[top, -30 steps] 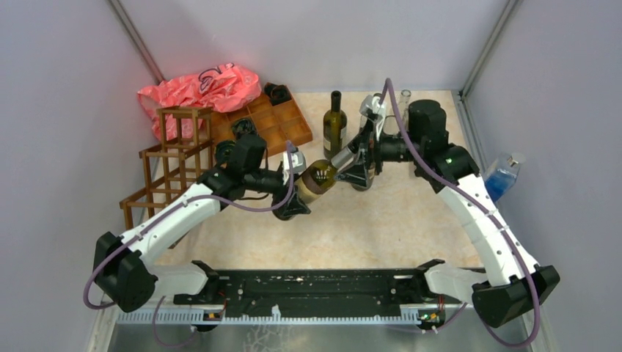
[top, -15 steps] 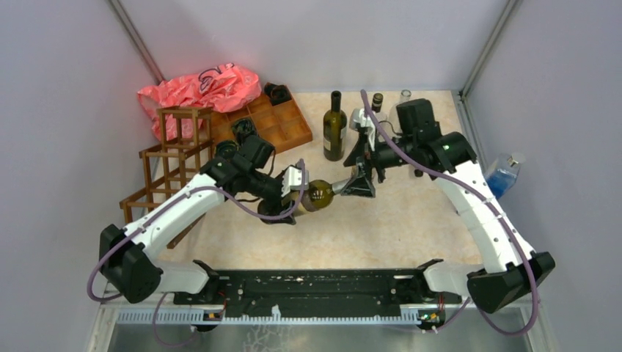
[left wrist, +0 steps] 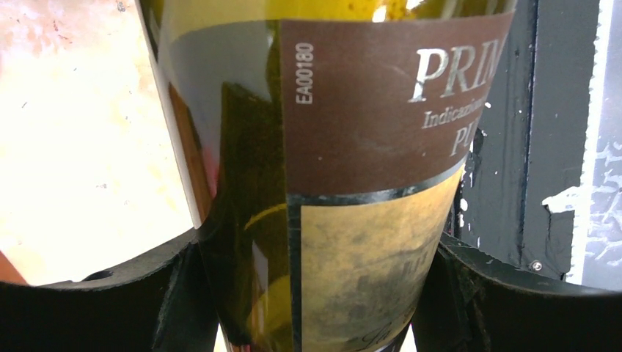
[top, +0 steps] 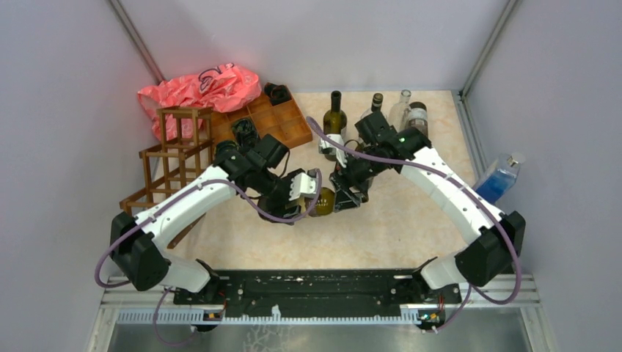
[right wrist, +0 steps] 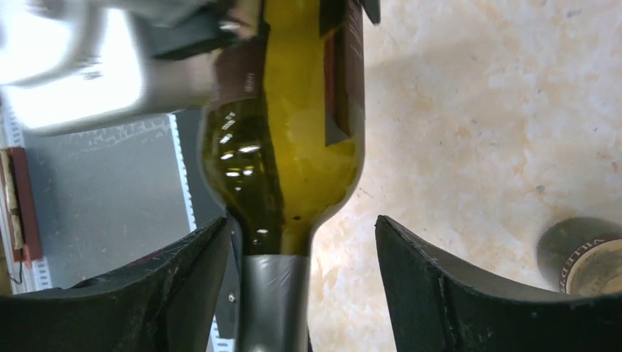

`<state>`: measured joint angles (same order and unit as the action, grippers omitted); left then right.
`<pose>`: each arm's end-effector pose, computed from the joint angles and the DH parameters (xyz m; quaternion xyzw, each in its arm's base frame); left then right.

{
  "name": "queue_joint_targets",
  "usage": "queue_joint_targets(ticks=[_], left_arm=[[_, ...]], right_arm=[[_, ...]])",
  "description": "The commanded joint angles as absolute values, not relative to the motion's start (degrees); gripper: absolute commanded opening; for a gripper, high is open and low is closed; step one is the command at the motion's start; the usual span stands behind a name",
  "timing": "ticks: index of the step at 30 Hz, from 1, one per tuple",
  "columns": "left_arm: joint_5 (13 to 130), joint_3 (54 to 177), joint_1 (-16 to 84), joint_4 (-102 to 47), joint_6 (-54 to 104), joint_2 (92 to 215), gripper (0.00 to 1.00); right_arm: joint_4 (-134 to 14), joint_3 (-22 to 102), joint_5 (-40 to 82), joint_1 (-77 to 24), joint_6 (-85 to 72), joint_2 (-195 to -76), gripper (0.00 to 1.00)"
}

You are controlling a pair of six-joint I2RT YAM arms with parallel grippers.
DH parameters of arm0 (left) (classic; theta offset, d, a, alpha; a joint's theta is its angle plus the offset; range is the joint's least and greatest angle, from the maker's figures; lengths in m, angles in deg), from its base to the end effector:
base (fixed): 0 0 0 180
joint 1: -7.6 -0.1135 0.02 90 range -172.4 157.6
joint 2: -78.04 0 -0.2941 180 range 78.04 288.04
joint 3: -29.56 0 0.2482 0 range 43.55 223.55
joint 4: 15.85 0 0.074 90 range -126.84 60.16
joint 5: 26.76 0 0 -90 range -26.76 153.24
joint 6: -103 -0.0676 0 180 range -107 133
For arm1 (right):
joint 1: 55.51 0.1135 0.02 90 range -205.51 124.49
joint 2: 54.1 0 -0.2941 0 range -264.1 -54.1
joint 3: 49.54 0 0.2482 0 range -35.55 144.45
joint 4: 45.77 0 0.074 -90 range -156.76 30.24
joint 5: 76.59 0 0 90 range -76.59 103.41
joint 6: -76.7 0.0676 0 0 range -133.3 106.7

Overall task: Put the wine bottle on the wine rack
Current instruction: Pick up the wine bottle from the center of the board.

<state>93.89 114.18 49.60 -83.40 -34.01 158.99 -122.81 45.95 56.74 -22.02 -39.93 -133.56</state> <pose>0.1847 -0.2127 0.3012 0.7012 0.6282 -0.2477 0.2290 0.1949 0.1846 0.3634 -0.5307 0.7325 0.3707 0.2108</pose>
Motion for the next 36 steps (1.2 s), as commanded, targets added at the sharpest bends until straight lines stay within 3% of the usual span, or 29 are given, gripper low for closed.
queue_joint_targets(ticks=[1,6,15,18,23,24,28,29,36], left_arm=[[92.9,117.8,50.8,-84.0,-36.4,159.0,0.0],[92.0,118.5,51.3,-84.3,-37.0,159.6,0.0],[91.0,118.3,51.3,-84.0,-37.1,159.7,0.0],[91.0,118.6,51.3,-83.7,-36.7,159.8,0.0],[90.2,119.1,51.3,-82.6,-35.4,159.7,0.01],[89.7,119.1,51.3,-82.3,-34.9,159.6,0.09],[89.0,118.0,51.3,-80.9,-32.5,158.2,0.82],[89.0,117.3,51.3,-80.2,-31.9,157.3,0.96],[87.9,110.0,51.3,-71.3,-26.1,145.1,0.99]], right_arm=[[-126.7,48.2,52.8,-20.5,-43.4,-135.6,0.69],[-127.1,48.2,53.2,-19.4,-44.1,-136.6,0.59],[-130.2,47.6,52.5,-19.2,-46.6,-136.9,0.51],[-129.9,46.9,53.0,-19.2,-46.5,-136.9,0.39],[-128.5,46.1,54.5,-19.2,-45.3,-136.8,0.0],[-128.2,46.1,55.1,-19.2,-44.9,-136.6,0.0],[-126.2,45.7,58.1,-19.4,-43.4,-134.8,0.0],[-125.4,45.4,59.0,-19.5,-42.7,-134.3,0.0],[-121.2,42.2,62.4,-20.3,-39.4,-129.5,0.0]])
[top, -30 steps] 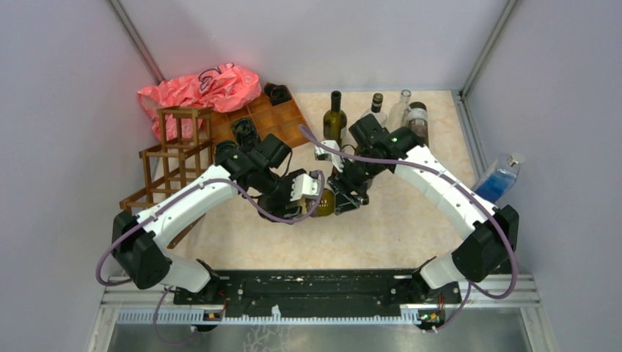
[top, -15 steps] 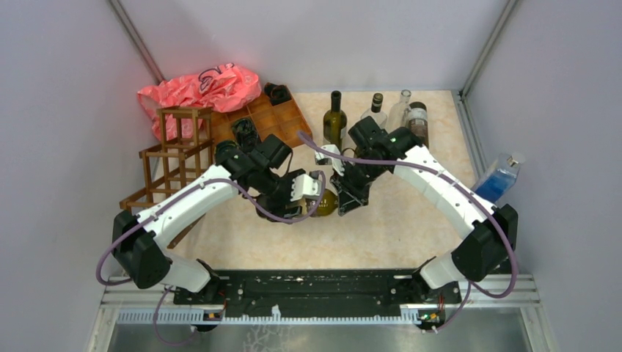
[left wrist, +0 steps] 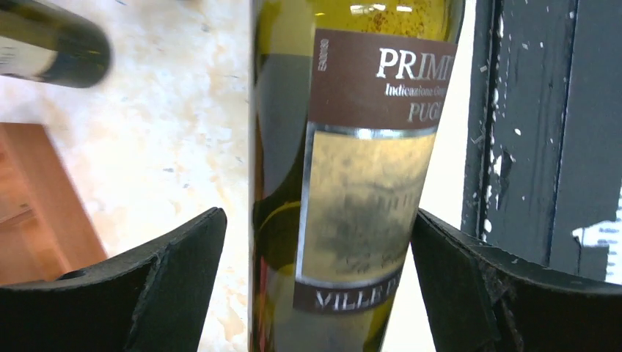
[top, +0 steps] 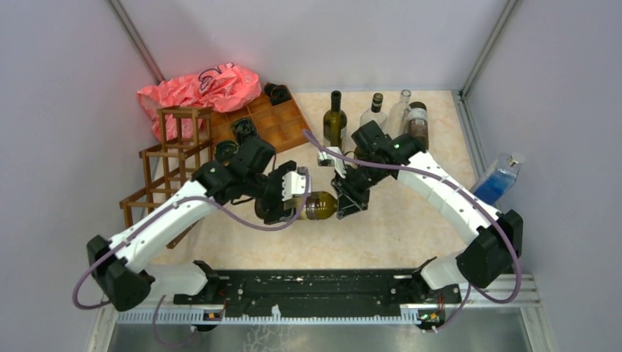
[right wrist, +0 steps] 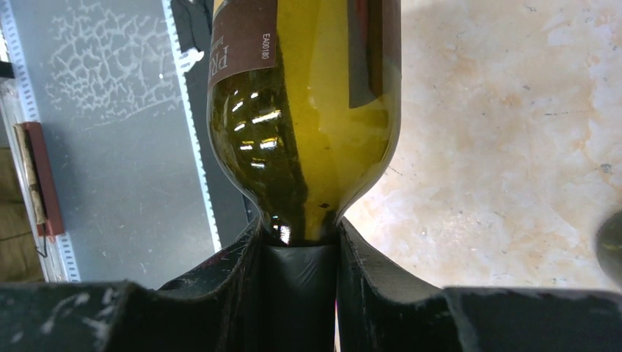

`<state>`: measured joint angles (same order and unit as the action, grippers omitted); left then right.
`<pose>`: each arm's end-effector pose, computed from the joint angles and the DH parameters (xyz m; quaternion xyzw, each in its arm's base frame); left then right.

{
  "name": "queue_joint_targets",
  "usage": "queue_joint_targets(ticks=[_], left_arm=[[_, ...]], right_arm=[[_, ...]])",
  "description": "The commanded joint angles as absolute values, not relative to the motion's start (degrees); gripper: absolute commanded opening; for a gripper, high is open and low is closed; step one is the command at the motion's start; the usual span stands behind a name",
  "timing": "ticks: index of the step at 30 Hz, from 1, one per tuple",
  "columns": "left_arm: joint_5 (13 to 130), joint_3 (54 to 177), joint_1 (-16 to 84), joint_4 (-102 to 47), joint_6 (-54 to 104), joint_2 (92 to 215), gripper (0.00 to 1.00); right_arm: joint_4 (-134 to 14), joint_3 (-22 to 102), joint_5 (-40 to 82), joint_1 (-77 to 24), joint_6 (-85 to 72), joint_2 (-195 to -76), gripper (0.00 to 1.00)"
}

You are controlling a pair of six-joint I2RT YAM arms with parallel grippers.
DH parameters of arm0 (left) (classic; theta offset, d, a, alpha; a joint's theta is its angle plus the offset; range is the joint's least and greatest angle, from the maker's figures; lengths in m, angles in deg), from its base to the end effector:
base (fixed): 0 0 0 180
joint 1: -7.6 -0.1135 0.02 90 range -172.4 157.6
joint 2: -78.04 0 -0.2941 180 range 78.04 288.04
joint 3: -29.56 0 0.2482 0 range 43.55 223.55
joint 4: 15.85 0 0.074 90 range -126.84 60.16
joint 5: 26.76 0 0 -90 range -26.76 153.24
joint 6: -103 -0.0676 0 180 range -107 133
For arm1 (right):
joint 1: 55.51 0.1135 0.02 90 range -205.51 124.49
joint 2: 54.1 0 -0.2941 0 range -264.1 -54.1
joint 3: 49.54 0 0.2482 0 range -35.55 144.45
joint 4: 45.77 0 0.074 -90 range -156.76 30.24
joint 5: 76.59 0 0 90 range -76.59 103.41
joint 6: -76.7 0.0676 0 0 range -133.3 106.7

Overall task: Put the wine bottle on the wine rack
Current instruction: Pick up the wine bottle from the center of the board, then place the wine bottle in the wine rack.

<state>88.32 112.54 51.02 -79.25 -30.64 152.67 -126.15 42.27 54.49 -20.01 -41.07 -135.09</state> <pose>0.1728 -0.2030 0.3223 0.6885 0.6302 -0.2065 0.2935 0.1870 0.1879 0.3335 -0.5364 0.7520 0.3557 0.1425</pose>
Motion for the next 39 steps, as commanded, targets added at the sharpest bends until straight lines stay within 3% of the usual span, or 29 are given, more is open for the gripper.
queue_joint_targets(ticks=[1,9,13,17,23,30,39], left_arm=[[86.7,108.9,51.3,-70.2,-24.5,143.0,0.99],[83.3,105.6,51.3,-68.5,-20.6,129.3,0.99],[75.4,109.5,51.3,-63.1,-8.5,127.2,0.99],[67.0,118.5,51.3,-56.4,6.8,130.6,0.99],[67.3,132.9,51.3,-46.7,21.2,139.5,0.99],[64.7,140.4,51.3,-45.0,20.7,143.7,0.99],[57.0,137.9,51.3,-48.4,18.7,140.9,0.99]], right_arm=[[-120.7,41.8,63.0,-20.7,-39.2,-128.9,0.0],[-111.4,37.0,67.3,-22.0,-33.2,-123.2,0.0],[-109.5,35.4,66.9,-22.1,-32.3,-122.2,0.0],[-107.7,34.8,66.3,-22.1,-31.3,-122.4,0.0],[-100.9,33.5,64.7,-22.0,-27.2,-122.5,0.0],[-89.8,30.2,62.6,-19.9,-21.2,-121.9,0.0],[-76.7,24.0,60.3,-17.0,-15.0,-120.9,0.0]])
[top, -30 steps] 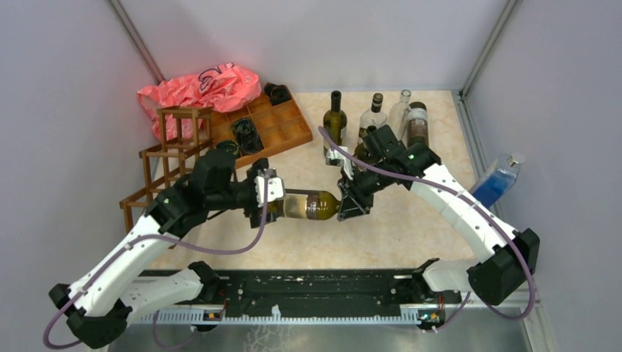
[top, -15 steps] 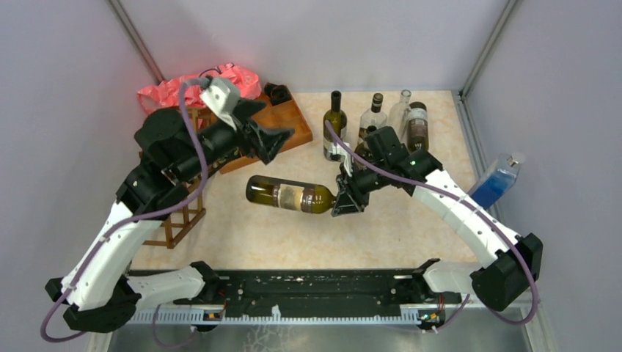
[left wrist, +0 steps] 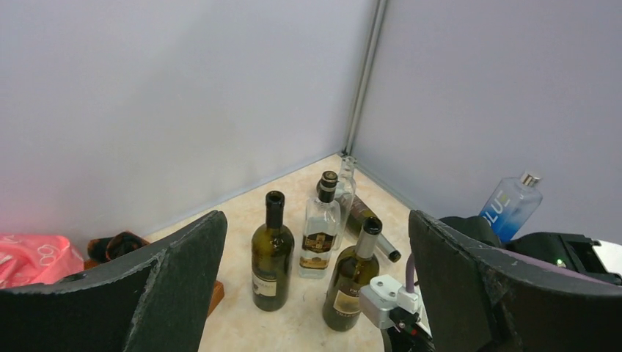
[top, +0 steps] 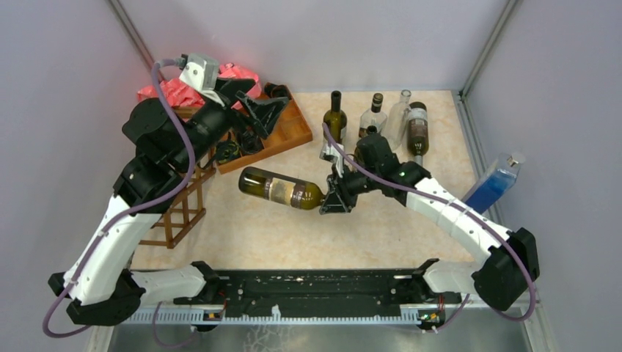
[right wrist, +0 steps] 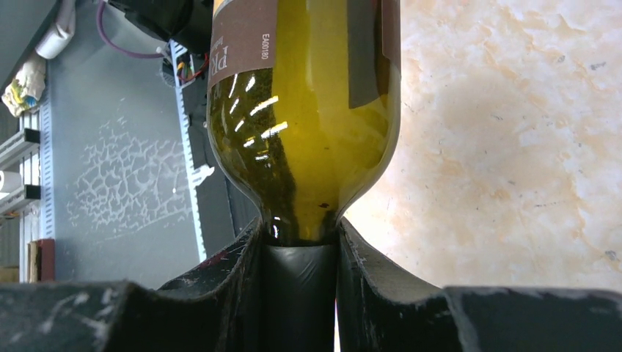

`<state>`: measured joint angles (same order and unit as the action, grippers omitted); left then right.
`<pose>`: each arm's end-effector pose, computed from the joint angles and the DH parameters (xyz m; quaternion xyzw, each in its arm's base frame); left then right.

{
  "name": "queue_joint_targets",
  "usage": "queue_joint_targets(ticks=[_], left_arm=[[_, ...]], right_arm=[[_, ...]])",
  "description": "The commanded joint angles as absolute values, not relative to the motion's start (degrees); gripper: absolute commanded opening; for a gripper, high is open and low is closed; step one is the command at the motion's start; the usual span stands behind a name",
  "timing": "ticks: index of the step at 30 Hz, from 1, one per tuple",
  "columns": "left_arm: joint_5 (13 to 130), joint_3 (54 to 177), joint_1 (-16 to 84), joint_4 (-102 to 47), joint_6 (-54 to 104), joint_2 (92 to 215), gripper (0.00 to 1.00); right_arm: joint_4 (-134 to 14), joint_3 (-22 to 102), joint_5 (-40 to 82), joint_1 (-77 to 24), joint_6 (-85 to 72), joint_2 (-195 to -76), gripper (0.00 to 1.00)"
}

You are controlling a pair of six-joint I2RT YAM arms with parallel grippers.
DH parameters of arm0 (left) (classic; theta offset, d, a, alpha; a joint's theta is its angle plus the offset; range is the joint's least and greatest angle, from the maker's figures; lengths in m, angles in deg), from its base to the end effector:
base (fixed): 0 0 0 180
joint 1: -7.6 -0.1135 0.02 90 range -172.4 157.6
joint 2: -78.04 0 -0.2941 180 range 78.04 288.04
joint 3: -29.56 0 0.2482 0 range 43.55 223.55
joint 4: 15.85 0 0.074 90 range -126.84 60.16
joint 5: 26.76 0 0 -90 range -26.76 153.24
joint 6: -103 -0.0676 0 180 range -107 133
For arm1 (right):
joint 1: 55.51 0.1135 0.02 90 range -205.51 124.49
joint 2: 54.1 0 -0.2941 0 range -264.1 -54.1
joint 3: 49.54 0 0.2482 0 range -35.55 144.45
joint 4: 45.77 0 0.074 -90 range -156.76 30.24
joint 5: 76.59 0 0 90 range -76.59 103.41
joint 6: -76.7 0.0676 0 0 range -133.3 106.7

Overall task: Put the wine bottle on the wine rack
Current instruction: Place the wine bottle in the wine rack.

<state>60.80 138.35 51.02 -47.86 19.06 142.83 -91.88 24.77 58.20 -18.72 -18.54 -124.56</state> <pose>0.1558 -0.1434 0.5814 0.1859 0.6014 -0.3130 0.7112 0.1793 0.1936 0.3253 -0.4471 0.7340 0.4370 0.2653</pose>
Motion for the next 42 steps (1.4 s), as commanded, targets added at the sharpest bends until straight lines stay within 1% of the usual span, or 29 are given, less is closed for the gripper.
queue_joint_targets(ticks=[1,14,21,33,42], left_arm=[[56.8,138.0,51.3,-48.3,18.6,140.7,0.99],[56.4,140.1,51.3,-50.3,17.1,142.2,0.99],[55.0,139.6,51.3,-51.3,16.7,142.2,0.99],[51.7,136.9,51.3,-51.8,16.1,140.6,0.99],[51.0,140.1,51.3,-53.0,14.6,141.6,0.99]], right_arm=[[-74.7,23.0,59.5,-16.3,-13.9,-120.9,0.0],[-50.2,14.5,52.4,-9.8,-6.9,-126.0,0.0],[-39.2,13.0,50.6,-7.3,-4.7,-131.0,0.0],[-31.4,13.5,48.8,-4.9,-2.9,-138.0,0.0],[-26.4,11.9,47.1,-2.8,-2.6,-140.5,0.0]])
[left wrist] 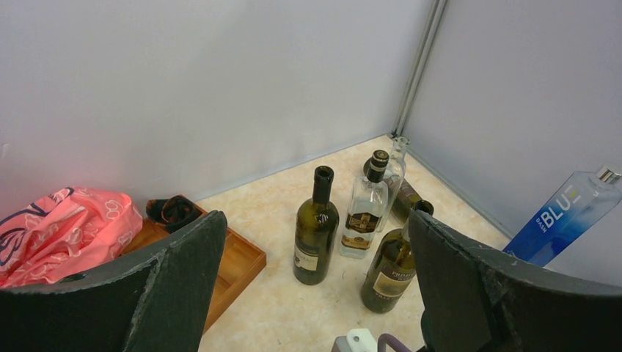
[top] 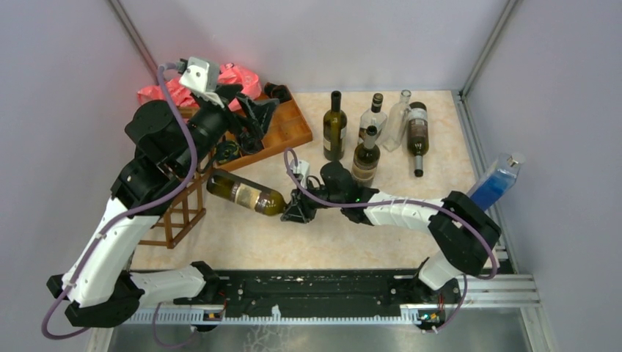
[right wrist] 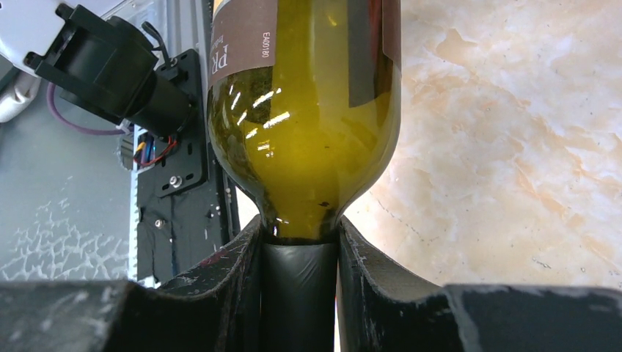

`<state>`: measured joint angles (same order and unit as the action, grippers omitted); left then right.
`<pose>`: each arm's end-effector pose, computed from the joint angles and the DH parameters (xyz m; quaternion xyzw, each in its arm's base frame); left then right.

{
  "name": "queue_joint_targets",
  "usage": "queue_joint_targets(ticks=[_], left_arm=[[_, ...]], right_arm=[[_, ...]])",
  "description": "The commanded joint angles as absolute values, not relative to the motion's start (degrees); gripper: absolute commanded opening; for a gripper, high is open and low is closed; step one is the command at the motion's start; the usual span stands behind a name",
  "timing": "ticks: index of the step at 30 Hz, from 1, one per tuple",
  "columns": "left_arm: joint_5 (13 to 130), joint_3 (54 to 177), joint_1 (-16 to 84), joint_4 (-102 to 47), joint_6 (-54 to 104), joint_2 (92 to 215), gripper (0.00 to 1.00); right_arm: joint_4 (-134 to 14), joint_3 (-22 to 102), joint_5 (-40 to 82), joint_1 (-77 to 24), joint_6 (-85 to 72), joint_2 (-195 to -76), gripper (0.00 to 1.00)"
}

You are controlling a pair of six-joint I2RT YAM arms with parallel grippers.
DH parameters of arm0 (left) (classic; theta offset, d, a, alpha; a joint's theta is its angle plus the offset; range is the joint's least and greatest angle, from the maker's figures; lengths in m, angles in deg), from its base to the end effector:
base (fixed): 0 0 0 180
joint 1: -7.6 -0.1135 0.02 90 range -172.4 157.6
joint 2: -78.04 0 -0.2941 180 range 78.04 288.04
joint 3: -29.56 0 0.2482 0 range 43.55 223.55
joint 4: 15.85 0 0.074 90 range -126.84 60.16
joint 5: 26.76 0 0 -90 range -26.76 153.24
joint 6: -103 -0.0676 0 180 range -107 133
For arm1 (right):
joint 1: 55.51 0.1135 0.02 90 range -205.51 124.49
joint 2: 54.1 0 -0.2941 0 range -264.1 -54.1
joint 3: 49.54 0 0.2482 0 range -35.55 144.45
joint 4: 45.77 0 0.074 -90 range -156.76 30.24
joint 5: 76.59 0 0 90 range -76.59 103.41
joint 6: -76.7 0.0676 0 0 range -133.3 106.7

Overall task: Put the wine bottle on the wine rack
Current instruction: Place the wine bottle in the wine rack.

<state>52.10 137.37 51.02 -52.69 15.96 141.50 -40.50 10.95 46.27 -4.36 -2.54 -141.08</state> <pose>0.1580 -0.1316 0.5685 0.1584 0.6409 -0.2359 0.7131 0.1901 0.2945 0.2491 -0.4232 0.6877 0.4788 0.3445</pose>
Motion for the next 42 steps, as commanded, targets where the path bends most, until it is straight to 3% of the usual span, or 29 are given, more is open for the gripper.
queue_joint_targets(ticks=[1,15,42], left_arm=[[51.1,140.5,51.3,-53.1,14.3,141.6,0.99],[49.6,143.8,51.3,-54.4,9.6,142.1,0.99],[49.0,143.1,51.3,-56.6,7.9,141.7,0.99]], right_arm=[[-25.8,11.9,47.0,-2.5,-2.5,-140.9,0.0],[-18.4,16.3,44.9,1.4,-0.5,-149.4,0.0],[-27.5,25.0,45.1,3.1,2.5,-159.7,0.0]])
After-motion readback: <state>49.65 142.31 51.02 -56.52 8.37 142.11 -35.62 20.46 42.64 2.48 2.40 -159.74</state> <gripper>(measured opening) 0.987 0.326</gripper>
